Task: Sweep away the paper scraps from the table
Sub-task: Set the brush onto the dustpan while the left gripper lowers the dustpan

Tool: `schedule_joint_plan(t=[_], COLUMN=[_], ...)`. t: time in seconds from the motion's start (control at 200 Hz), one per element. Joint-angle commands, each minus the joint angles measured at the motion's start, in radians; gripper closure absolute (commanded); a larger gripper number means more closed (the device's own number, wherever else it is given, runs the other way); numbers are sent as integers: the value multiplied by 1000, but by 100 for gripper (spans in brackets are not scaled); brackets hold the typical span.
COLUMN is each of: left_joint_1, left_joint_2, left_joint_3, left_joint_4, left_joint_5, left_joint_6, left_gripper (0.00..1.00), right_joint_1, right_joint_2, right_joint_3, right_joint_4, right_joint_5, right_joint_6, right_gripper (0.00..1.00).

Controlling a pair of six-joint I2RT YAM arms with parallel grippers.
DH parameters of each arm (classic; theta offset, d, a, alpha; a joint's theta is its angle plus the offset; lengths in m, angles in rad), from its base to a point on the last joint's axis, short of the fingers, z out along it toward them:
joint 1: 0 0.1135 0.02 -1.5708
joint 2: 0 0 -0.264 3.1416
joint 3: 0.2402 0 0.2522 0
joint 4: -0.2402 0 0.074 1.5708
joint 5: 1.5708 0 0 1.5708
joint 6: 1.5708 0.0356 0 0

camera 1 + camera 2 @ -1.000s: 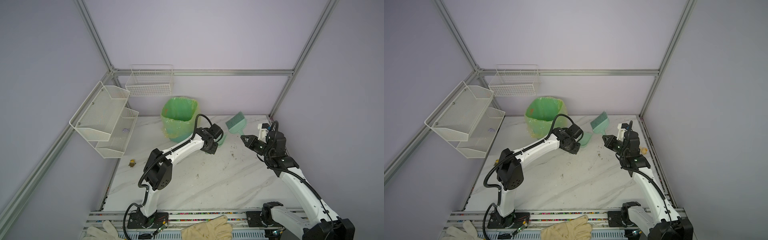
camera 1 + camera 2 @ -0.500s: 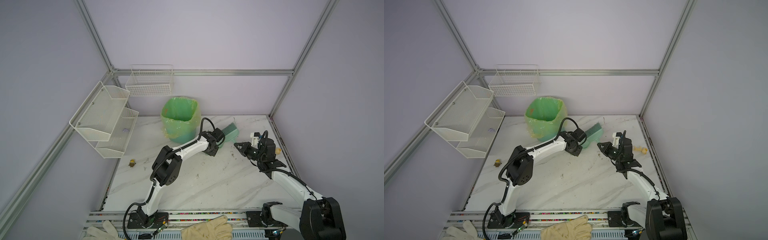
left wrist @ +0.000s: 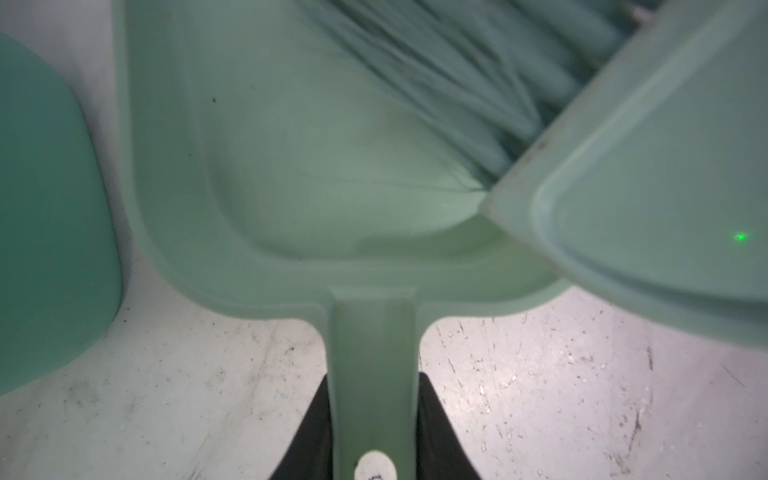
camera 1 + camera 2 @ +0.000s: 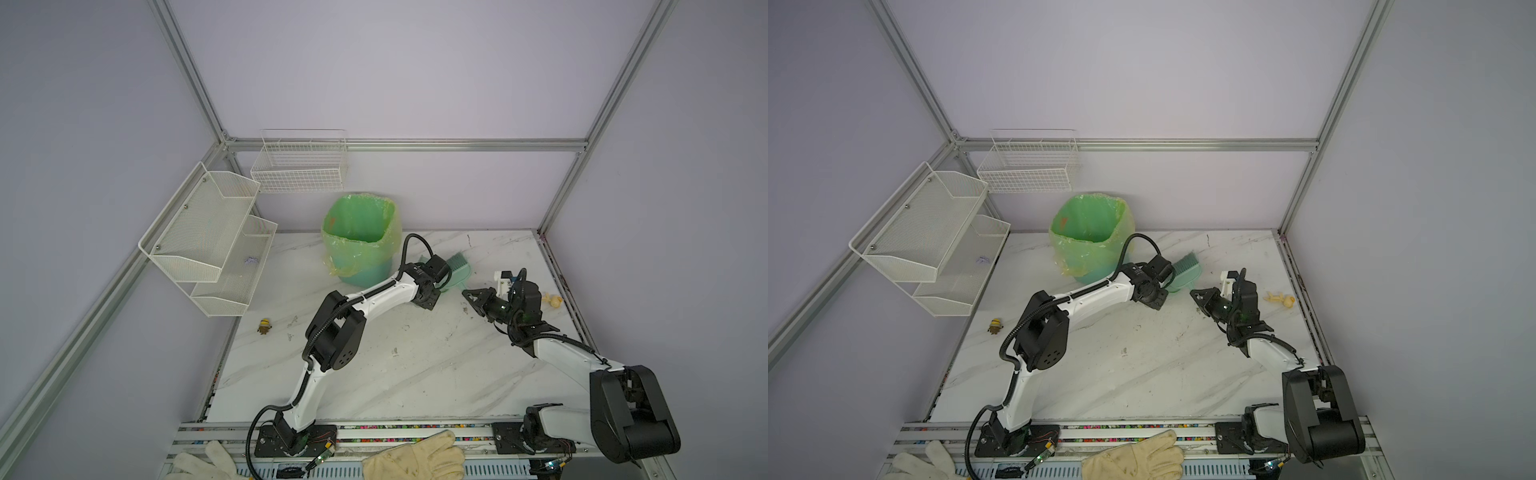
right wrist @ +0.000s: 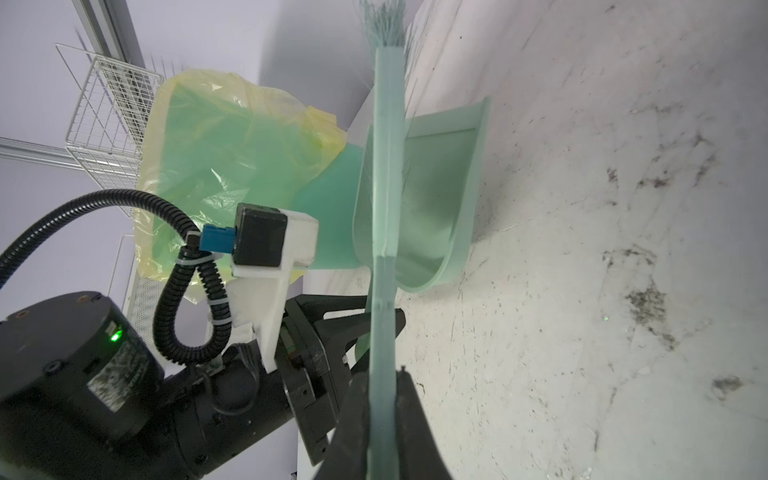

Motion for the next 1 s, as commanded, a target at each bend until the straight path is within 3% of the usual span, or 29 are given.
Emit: schedule_joint_plan(t=[0.0,0.4,0.7,0.995], left_joint_1=[-6,-6,-6,-5], left_joint_2=[12,29,12,-35], left_joint_3=[36,25,1,-33], left_joint_4=[40,36,32,34], left_joint_5=[0,28,10,-24], left_joint_6=[22,11,3,8], left_gripper=[100,98,84,71], right_joint_1=[24,52,52,51], right_joint_2=[26,172,262,251], right_joint_3=[-4,-17,24,91], right_joint_4=[107,160,81,-36], right_joint_5=[-16,12,12,58], right_joint_6=[26,30,-25,-86], right_gripper=[100,100,100,81])
